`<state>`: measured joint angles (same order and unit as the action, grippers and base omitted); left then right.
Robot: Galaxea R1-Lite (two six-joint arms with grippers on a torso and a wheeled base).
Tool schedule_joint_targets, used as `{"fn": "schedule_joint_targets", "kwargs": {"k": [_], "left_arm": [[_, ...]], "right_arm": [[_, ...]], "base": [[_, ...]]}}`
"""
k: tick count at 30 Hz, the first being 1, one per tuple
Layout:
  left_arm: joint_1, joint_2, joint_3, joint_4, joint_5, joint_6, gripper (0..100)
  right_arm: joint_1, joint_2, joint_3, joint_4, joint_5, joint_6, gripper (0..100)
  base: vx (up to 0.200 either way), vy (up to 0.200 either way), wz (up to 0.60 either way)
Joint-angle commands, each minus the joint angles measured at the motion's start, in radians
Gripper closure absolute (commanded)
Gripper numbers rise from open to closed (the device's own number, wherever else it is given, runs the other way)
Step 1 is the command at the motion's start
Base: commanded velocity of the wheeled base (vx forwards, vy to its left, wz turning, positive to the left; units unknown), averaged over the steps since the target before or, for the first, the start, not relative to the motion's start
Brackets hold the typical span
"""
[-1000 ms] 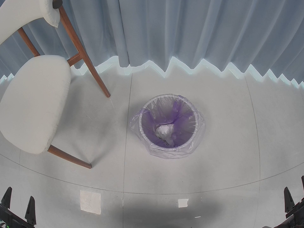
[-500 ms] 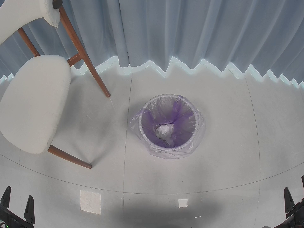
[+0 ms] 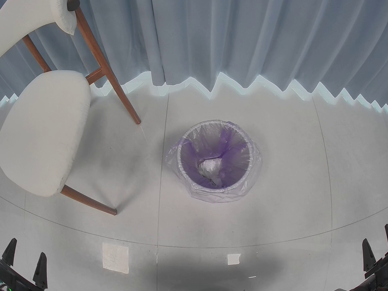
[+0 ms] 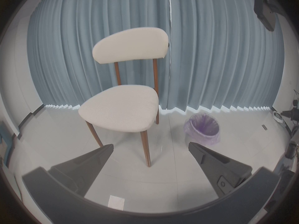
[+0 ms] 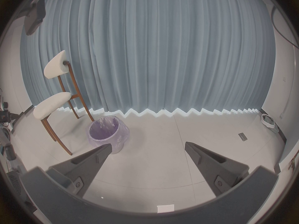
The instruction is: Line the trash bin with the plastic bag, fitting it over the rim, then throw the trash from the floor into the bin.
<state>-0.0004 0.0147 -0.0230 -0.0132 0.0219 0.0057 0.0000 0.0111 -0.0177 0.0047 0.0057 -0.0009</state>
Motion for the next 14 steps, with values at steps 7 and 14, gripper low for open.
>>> {"fn": "schedule_joint_targets", "kwargs": {"k": [7, 14], "left_arm": [[-0.004, -0.010, 0.018, 0.024, -0.031, 0.002, 0], [-0.001, -0.012, 0.023, 0.009, -0.028, -0.003, 0]], "right_arm": [[0.000, -0.010, 0.015, 0.000, 0.002, -0.001, 0], [0.000, -0.010, 0.015, 0.000, -0.001, 0.010, 0]], "base": [[0.000, 0.000, 0.00], [0.000, 0.000, 0.00]]}}
